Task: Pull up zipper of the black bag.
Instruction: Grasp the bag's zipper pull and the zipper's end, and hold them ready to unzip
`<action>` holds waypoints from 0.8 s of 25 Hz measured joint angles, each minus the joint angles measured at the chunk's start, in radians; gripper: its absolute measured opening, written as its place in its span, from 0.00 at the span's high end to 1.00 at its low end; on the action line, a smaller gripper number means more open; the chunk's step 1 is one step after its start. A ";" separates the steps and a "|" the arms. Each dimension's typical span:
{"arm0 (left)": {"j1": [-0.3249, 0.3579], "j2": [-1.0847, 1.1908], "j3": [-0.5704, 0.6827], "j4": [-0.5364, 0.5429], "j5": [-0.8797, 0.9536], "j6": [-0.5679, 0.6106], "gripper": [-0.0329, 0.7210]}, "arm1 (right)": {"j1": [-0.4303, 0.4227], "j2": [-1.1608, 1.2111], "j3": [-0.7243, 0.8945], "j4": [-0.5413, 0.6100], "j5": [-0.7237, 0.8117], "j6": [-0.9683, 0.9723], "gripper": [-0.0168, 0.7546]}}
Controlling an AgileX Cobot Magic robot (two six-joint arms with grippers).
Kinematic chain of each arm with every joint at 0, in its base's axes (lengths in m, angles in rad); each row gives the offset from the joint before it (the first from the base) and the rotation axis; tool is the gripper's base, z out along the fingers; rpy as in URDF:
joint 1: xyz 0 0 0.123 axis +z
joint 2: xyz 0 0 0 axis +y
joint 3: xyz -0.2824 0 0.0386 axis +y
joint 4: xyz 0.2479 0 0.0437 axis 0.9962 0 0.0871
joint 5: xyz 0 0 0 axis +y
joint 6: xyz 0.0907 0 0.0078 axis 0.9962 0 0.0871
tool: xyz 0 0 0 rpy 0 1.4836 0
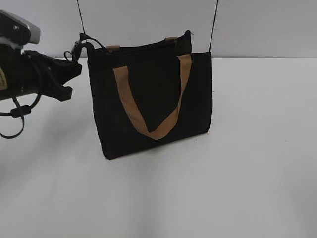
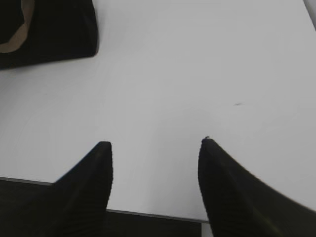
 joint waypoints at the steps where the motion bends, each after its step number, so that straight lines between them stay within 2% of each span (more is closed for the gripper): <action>1: 0.000 -0.026 0.001 0.002 0.020 -0.001 0.93 | 0.000 0.000 0.000 0.017 -0.001 0.000 0.43; 7: 0.000 -0.168 0.001 0.027 0.049 -0.060 0.93 | 0.000 0.000 0.000 0.131 -0.018 -0.012 0.43; 14: -0.009 -0.255 0.001 0.196 0.054 -0.246 0.93 | 0.000 0.051 -0.001 0.257 -0.023 -0.018 0.43; 20: -0.009 -0.293 0.001 0.208 0.046 -0.289 0.93 | 0.000 0.122 -0.001 0.337 -0.024 -0.141 0.43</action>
